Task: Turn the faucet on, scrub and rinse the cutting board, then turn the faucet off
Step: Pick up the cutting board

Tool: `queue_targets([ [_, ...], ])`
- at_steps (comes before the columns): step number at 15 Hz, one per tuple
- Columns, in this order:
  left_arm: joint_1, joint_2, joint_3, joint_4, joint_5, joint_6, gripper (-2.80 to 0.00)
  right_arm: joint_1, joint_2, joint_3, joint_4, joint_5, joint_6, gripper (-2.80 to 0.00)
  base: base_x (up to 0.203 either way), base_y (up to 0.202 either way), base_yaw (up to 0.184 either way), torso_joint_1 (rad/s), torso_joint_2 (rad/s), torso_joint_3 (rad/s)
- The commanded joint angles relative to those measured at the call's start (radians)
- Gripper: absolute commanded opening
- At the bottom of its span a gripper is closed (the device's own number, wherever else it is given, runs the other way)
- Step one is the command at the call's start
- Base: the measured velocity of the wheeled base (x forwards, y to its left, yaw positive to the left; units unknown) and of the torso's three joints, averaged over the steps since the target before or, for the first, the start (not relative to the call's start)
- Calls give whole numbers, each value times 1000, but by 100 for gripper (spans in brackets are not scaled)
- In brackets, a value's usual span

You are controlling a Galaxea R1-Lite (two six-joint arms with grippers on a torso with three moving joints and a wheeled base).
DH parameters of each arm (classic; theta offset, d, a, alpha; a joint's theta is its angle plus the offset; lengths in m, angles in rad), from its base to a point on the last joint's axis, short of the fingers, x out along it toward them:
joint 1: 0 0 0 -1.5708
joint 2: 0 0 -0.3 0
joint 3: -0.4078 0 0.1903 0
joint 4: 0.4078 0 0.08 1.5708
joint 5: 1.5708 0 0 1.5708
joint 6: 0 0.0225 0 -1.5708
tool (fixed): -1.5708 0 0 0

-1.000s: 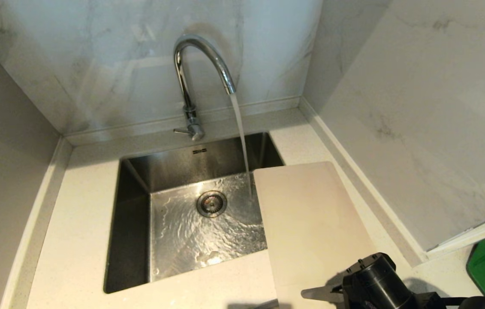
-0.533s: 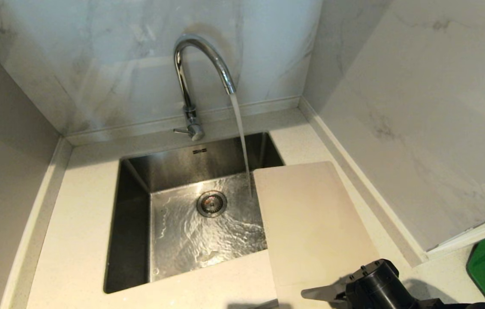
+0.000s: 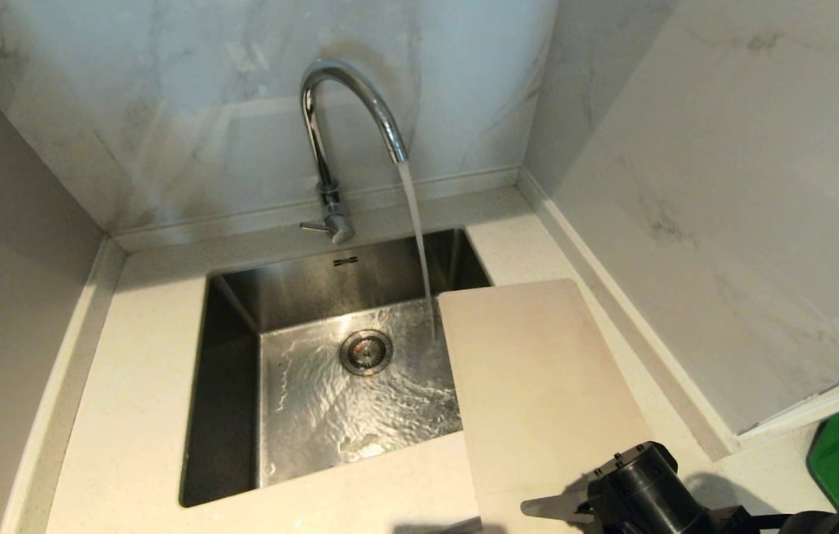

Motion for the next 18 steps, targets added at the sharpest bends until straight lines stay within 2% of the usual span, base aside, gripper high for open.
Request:
queue_targets([
  [1,0,0,0,0,0,-1,-280,0,20,-6,-2,-1,-6,0,0,0,0,0,0,0],
  [12,0,0,0,0,0,-1,-280,-2,107,-24,-11,-1,-7,0,0,0,0,0,0,0],
  [18,0,0,0,0,0,-1,-280,-2,223,-10,-113,-3,-11,0,0,0,0,0,0,0],
])
